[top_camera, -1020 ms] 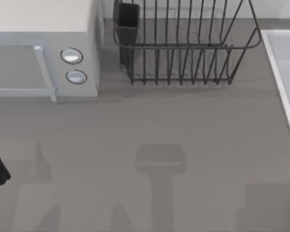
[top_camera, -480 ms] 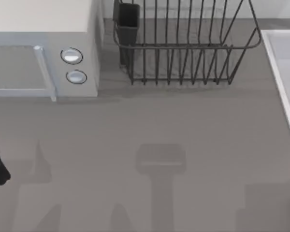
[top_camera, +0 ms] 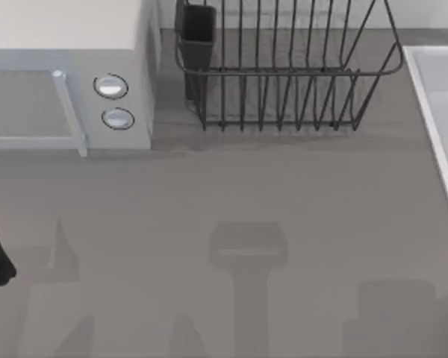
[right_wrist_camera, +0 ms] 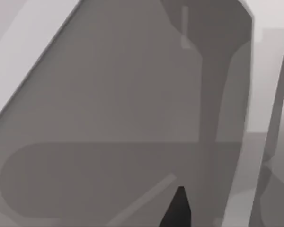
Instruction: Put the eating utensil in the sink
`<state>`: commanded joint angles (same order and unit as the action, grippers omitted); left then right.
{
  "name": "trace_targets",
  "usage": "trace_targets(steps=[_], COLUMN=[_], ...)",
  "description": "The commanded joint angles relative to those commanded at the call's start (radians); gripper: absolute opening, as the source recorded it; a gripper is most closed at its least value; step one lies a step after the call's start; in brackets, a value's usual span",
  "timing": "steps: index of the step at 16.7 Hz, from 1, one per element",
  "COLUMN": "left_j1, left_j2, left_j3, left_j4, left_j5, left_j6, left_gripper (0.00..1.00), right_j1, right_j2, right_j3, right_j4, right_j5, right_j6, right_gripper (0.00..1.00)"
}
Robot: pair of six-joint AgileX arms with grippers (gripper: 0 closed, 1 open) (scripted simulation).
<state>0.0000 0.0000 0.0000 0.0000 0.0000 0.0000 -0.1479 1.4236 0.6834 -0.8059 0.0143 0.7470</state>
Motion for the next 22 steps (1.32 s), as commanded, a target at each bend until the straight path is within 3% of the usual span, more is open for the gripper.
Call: trace_targets(steps=[6, 14, 18, 22], left_j1=[0.0, 0.0, 0.0, 0.0], left_j2=[0.0, 0.0, 0.0, 0.0], left_j3=[0.0, 0.0, 0.0, 0.0], left_j4=[0.0, 0.0, 0.0, 0.0], left_j5=[0.0, 0.0, 0.0, 0.0], left_j6=[0.0, 0.0, 0.0, 0.0], left_gripper=[1.0, 1.0, 1.0, 1.0], right_j1=[-0.004, -0.004, -0.007, -0.008], right_j2=[-0.11, -0.121, 0.011, 0.263], right_j3=[0.178, 0.214, 0.362, 0.677], right_j4=[-0.314, -0.351, -0.404, -0.504], right_j5=[0.0, 0.0, 0.001, 0.003], right_j6=[-0.006, -0.006, 0.004, 0.014], right_gripper=[0.0, 0.0, 0.0, 0.0])
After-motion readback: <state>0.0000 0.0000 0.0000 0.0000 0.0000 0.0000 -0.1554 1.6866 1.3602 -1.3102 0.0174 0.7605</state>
